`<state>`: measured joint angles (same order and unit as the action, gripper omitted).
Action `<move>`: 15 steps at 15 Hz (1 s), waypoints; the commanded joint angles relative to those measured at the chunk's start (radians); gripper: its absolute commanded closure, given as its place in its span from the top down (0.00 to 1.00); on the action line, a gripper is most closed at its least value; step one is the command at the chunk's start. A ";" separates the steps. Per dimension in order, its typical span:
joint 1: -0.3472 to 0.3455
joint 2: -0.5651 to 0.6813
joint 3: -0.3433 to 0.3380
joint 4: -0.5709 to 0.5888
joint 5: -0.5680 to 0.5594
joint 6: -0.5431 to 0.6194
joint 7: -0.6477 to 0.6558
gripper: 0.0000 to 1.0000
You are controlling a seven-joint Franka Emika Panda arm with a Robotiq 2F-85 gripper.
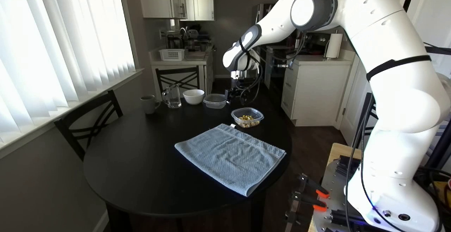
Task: Pour the contents of the bowl onto the blue towel
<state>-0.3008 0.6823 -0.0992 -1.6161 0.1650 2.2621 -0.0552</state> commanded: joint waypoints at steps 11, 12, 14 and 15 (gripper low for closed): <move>-0.051 0.375 0.046 0.467 0.020 -0.294 0.000 1.00; -0.055 0.388 0.046 0.484 0.021 -0.306 0.001 1.00; -0.062 0.409 0.049 0.520 0.021 -0.325 -0.005 0.74; -0.063 0.419 0.049 0.536 0.020 -0.330 -0.002 0.67</move>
<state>-0.3509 1.0674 -0.0576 -1.1499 0.1690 1.9814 -0.0553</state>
